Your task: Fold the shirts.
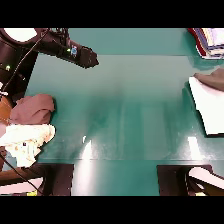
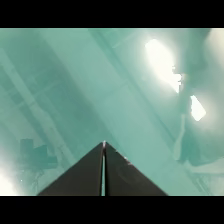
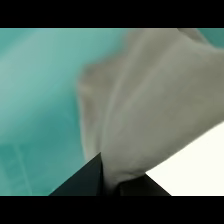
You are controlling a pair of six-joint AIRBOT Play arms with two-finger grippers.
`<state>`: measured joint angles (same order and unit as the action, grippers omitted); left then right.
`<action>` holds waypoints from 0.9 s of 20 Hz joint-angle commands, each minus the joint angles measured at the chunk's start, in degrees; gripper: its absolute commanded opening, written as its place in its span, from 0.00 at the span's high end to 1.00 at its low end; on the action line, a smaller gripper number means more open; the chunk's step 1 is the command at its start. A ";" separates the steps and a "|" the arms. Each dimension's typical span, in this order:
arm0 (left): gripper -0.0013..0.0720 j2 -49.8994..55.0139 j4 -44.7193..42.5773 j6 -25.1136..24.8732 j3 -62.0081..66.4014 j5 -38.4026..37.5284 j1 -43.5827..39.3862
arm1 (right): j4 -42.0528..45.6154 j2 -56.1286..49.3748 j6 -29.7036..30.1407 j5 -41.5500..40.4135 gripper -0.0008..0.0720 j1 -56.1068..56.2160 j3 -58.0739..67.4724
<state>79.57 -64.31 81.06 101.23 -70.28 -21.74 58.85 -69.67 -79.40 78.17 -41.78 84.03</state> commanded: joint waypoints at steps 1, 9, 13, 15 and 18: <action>0.95 0.02 0.00 -0.59 0.02 -0.24 0.00 | 9.51 6.27 -0.15 2.40 0.96 -4.17 -12.11; 0.95 0.02 0.00 -2.01 0.02 -0.31 0.00 | 10.51 9.77 -0.11 1.88 0.13 -11.13 -24.94; 0.95 0.02 0.00 -2.03 0.02 -0.07 0.00 | -3.65 9.77 -0.09 2.54 0.13 -2.12 -16.96; 0.95 0.02 0.04 -1.99 0.02 -0.22 0.00 | -7.93 9.75 -0.09 1.68 0.13 6.95 -13.22; 0.95 0.02 0.24 -1.99 0.02 0.13 0.00 | -7.78 9.73 -0.07 -0.79 0.17 22.12 -8.81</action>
<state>79.57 -64.25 79.09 101.25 -70.46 -21.74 54.41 -59.96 -79.48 79.35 -31.55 71.13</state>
